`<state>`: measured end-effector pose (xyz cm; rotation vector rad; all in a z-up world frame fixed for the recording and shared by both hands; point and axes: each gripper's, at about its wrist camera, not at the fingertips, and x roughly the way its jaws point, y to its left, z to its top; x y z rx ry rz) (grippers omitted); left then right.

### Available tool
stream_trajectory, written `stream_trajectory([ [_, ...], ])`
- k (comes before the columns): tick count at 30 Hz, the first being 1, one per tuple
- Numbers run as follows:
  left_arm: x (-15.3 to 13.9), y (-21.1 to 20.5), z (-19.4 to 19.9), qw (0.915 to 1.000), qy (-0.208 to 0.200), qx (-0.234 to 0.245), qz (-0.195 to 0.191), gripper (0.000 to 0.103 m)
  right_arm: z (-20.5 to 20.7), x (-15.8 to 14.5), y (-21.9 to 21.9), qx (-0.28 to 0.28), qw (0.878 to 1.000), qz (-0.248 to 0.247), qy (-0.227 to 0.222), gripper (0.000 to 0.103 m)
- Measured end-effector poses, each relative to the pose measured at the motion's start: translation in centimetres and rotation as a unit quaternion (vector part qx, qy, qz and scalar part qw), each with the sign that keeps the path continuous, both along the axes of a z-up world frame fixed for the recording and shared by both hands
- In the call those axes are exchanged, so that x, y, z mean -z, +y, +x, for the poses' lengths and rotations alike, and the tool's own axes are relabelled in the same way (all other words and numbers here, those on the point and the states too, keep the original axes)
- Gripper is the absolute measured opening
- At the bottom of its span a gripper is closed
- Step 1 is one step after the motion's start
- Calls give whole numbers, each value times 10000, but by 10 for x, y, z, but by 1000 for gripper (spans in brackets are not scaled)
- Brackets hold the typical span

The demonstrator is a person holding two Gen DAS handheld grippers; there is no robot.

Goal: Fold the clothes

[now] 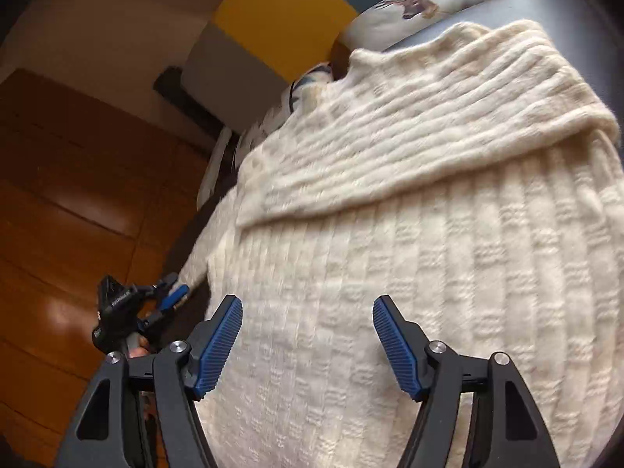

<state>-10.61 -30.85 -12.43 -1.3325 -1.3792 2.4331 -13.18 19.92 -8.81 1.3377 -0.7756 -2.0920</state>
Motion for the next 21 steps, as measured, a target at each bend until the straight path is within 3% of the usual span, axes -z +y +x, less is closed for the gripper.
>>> stream_trajectory([
  [4,9,-123,51,9908,-194,-1324,192,32,9,9,-34,-258,9992,314,-47,71],
  [8,31,-198,76,9718,-315,-2205,778,33,13,9,-48,-225,9987,434,-123,71],
  [14,62,-245,76,9455,-445,-2966,1268,36,10,-1,-61,-259,9969,738,-65,71],
  [16,68,-250,69,9409,-334,-3028,1480,38,10,-1,-63,-241,9965,801,-77,71],
  [20,70,-259,54,9366,-367,-3163,1460,40,7,1,-66,-234,9957,885,-116,71],
  [21,72,-265,53,9309,-370,-3266,1595,41,6,1,-67,-246,9955,907,-128,71],
])
